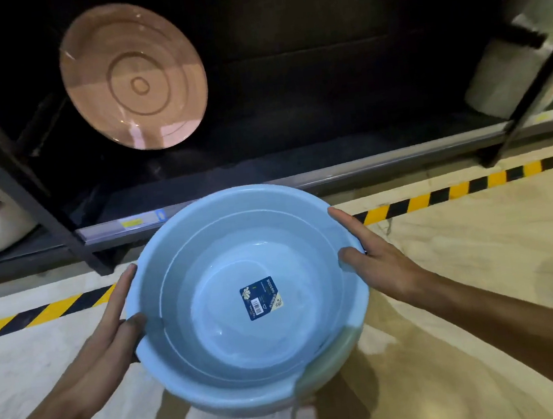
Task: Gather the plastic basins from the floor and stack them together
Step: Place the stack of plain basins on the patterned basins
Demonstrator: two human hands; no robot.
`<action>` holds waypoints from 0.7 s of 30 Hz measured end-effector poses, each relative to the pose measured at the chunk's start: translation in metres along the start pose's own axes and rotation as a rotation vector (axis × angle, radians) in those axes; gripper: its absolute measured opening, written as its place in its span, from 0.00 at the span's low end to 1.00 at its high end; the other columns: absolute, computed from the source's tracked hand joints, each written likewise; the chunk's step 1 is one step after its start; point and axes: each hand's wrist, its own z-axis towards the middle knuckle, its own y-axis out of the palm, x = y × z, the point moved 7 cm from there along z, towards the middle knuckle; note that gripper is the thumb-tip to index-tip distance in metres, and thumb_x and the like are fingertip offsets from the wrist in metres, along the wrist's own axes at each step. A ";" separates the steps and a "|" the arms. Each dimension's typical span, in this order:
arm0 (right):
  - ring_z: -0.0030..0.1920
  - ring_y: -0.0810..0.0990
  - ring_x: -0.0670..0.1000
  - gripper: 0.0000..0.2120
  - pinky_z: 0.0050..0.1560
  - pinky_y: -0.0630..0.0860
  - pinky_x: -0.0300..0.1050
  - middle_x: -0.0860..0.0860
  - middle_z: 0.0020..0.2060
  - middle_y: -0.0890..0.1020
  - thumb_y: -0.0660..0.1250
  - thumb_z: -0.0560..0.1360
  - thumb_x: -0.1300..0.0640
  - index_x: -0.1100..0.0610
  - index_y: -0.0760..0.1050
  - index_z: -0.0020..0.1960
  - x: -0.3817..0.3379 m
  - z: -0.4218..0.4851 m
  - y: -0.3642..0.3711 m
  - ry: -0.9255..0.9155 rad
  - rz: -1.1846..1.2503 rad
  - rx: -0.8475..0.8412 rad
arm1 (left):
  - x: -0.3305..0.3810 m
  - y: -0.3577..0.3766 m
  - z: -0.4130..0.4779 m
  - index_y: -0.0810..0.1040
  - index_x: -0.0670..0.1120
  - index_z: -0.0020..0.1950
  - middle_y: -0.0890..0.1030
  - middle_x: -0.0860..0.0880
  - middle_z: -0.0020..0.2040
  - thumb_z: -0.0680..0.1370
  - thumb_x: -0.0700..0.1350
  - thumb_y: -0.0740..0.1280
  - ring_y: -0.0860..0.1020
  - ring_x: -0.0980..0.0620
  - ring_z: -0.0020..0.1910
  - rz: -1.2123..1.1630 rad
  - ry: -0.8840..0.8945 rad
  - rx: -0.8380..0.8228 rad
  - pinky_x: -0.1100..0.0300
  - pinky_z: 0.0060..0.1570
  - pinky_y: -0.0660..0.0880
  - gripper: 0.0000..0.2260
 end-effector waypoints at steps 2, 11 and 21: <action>0.58 0.76 0.41 0.30 0.45 0.80 0.38 0.31 0.61 0.70 0.59 0.80 0.51 0.26 0.54 0.74 -0.001 -0.011 -0.031 0.025 -0.013 0.049 | 0.027 0.013 0.007 0.55 0.82 0.68 0.79 0.75 0.53 0.84 0.45 0.54 0.80 0.58 0.57 -0.003 0.032 -0.039 0.44 0.63 0.73 0.29; 0.59 0.75 0.46 0.31 0.50 0.81 0.45 0.37 0.68 0.69 0.60 0.79 0.52 0.22 0.54 0.71 0.021 -0.082 -0.171 0.084 -0.005 0.262 | 0.147 0.095 0.009 0.53 0.83 0.67 0.84 0.55 0.56 0.84 0.50 0.56 0.83 0.45 0.54 0.093 0.175 -0.202 0.45 0.65 0.71 0.26; 0.56 0.78 0.46 0.31 0.45 0.79 0.41 0.42 0.68 0.71 0.60 0.80 0.56 0.26 0.58 0.73 0.078 -0.177 -0.319 0.113 0.032 0.445 | 0.256 0.236 -0.009 0.54 0.79 0.70 0.77 0.77 0.50 0.84 0.49 0.55 0.80 0.48 0.57 0.055 0.374 -0.300 0.53 0.53 0.78 0.25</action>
